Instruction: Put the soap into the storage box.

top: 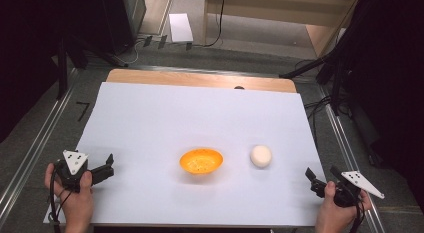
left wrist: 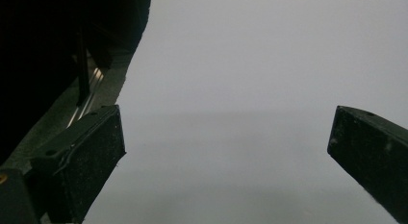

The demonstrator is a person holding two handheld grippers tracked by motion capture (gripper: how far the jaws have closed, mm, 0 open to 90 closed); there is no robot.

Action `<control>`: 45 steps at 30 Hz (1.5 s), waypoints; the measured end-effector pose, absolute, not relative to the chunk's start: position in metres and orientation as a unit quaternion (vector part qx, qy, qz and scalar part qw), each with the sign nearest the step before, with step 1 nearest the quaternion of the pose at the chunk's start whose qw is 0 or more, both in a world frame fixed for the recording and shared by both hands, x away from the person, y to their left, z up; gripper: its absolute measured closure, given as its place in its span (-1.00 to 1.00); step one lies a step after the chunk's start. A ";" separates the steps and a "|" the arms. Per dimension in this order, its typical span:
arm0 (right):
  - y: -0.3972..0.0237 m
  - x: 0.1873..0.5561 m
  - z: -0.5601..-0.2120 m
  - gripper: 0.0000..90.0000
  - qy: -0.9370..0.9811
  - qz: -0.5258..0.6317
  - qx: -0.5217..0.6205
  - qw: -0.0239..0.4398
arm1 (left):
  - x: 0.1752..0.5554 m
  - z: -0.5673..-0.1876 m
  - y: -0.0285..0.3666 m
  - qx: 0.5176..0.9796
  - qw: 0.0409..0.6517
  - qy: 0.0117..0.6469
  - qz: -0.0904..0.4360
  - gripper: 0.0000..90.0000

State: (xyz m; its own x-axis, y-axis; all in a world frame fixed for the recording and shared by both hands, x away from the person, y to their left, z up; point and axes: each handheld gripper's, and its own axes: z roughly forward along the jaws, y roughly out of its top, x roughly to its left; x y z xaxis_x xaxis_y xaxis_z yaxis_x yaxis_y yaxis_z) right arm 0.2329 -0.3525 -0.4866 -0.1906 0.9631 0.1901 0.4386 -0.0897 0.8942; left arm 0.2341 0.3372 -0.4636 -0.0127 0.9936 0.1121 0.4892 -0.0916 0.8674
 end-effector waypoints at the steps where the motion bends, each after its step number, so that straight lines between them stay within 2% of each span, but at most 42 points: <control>1: -0.353 0.233 -0.486 -0.92 0.617 0.470 0.568 0.276 | 0.234 -0.464 0.337 0.625 0.320 0.593 0.393 -1.00; 9: -0.345 0.243 -0.470 -1.00 0.692 0.415 0.535 0.248 | 0.235 -0.464 0.336 0.626 0.320 0.591 0.395 -1.00; 19: -0.298 0.268 -0.451 -1.00 0.806 0.323 0.456 0.192 | 0.234 -0.464 0.335 0.631 0.315 0.587 0.397 -1.00; 31: -0.264 0.291 -0.450 -1.00 0.861 0.268 0.409 0.144 | 0.234 -0.464 0.335 0.633 0.314 0.586 0.397 -1.00; 45: -0.244 0.307 -0.448 -1.00 0.876 0.258 0.392 0.117 | 0.235 -0.464 0.334 0.634 0.313 0.583 0.400 -1.00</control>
